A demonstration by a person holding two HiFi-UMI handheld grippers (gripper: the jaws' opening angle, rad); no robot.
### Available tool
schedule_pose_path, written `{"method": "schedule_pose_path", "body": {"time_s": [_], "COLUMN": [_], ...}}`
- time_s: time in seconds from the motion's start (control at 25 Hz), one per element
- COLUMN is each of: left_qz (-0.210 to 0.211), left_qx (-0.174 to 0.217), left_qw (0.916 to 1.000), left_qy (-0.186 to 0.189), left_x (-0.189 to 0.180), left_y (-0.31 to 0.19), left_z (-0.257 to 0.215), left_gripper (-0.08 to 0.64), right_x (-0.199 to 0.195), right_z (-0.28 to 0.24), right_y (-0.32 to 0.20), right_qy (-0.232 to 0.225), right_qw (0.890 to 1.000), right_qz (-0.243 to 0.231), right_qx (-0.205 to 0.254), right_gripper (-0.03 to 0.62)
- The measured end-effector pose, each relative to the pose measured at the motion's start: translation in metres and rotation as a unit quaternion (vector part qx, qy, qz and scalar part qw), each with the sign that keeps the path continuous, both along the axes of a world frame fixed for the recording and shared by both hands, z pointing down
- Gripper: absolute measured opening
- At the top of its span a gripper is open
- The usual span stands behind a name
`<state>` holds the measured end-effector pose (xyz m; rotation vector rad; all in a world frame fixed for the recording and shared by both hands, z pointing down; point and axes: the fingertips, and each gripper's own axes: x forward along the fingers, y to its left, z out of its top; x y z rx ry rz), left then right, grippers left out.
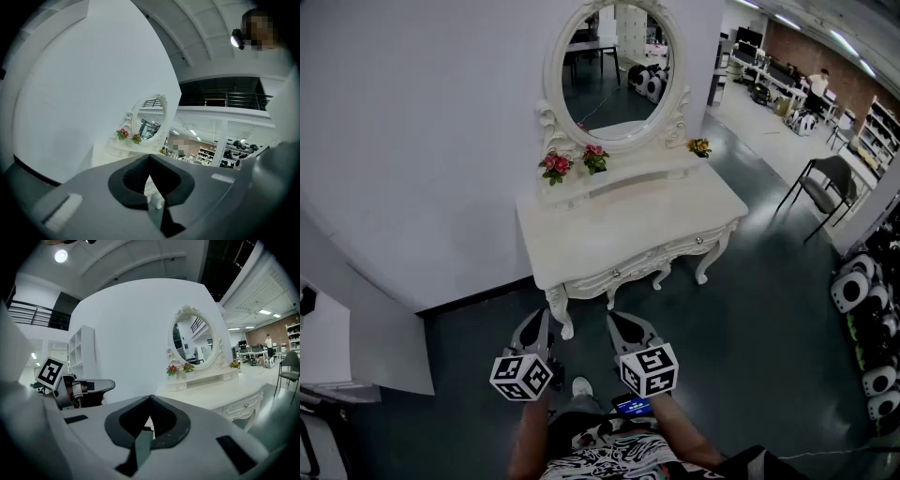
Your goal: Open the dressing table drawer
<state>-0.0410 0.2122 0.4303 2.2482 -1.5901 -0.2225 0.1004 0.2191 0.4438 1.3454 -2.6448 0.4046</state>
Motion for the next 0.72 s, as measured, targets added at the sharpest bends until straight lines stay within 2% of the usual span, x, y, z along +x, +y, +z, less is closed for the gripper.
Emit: {"method": "schedule_pose_path", "body": {"time_s": [0.32, 0.52, 0.6, 0.72], "left_qz": [0.006, 0.026, 0.025, 0.01], "left_qx": [0.004, -0.011, -0.016, -0.018], "left_qw": [0.9998, 0.9985, 0.9979, 0.9977], "left_qy": [-0.017, -0.047, -0.058, -0.065], "left_x": [0.005, 0.014, 0.014, 0.006], "left_y": [0.006, 0.004, 0.001, -0.013], "left_z": [-0.004, 0.007, 0.012, 0.016], "left_gripper": [0.002, 0.002, 0.002, 0.002], "right_x": [0.004, 0.013, 0.012, 0.011], "right_z": [-0.005, 0.007, 0.012, 0.015], "right_y": [0.006, -0.003, -0.008, -0.022], "right_qy": [0.003, 0.006, 0.004, 0.006], "right_qw": [1.0, 0.999, 0.999, 0.999], "right_qz": [0.008, 0.034, 0.035, 0.036], "right_qx": [0.005, -0.009, -0.018, -0.022], "right_gripper": [0.002, 0.005, 0.109, 0.11]}}
